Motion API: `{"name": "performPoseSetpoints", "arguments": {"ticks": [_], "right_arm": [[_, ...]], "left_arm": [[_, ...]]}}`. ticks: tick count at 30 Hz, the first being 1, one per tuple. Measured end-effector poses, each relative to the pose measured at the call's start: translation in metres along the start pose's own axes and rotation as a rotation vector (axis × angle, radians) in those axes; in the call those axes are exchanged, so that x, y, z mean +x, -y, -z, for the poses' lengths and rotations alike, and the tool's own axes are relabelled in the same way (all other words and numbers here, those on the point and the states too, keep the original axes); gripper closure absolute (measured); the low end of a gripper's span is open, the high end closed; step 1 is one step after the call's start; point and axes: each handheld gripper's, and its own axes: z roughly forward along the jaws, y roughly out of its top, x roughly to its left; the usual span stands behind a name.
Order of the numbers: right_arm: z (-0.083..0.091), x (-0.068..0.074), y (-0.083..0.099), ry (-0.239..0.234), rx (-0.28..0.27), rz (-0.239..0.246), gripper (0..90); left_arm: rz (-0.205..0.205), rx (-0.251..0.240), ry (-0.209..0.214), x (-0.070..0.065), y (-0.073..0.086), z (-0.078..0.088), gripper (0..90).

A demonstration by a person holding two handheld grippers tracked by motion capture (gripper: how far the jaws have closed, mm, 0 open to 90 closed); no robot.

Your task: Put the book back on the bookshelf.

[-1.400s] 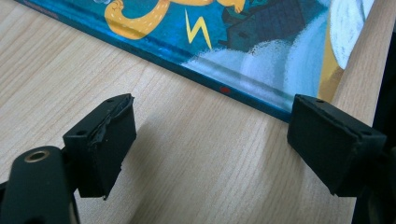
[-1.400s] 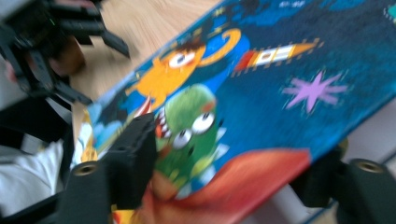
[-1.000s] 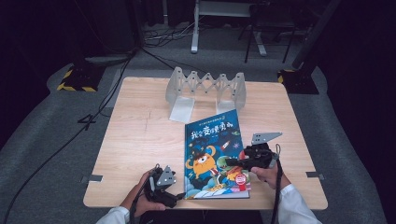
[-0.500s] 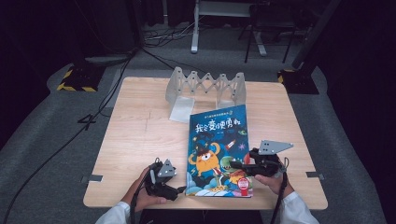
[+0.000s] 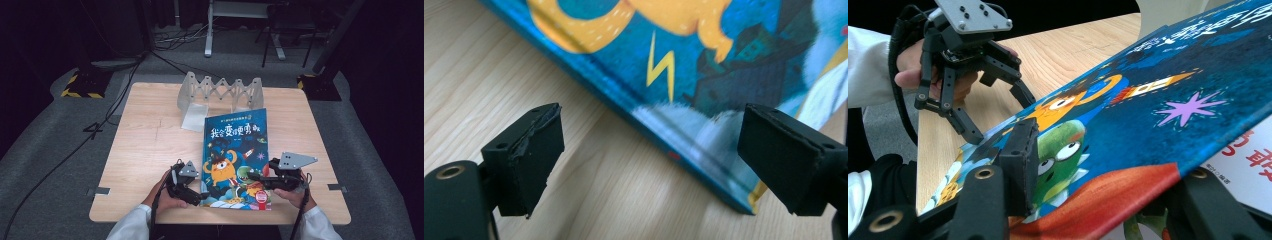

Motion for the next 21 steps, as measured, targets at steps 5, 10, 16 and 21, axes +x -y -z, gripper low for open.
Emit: {"name": "performPoseSetpoints", "arguments": {"ticks": [5,10,16,21], "right_arm": [[0.001,0.0,0.001,-0.001,-0.012,0.014,53.3],[0.001,0.001,0.001,-0.011,-0.016,0.037,53.3],[0.0,0.002,0.001,-0.025,-0.028,0.057,53.3],[-0.001,-0.001,0.0,-0.036,-0.03,0.066,53.3]], "left_arm": [[0.011,-0.016,0.09,0.003,-0.004,-0.008,9.0],[0.022,-0.016,0.178,0.005,-0.009,-0.019,1.9],[0.045,-0.009,0.228,0.008,-0.01,-0.024,0.7],[0.085,-0.016,0.309,0.016,-0.013,-0.024,12.1]]}}
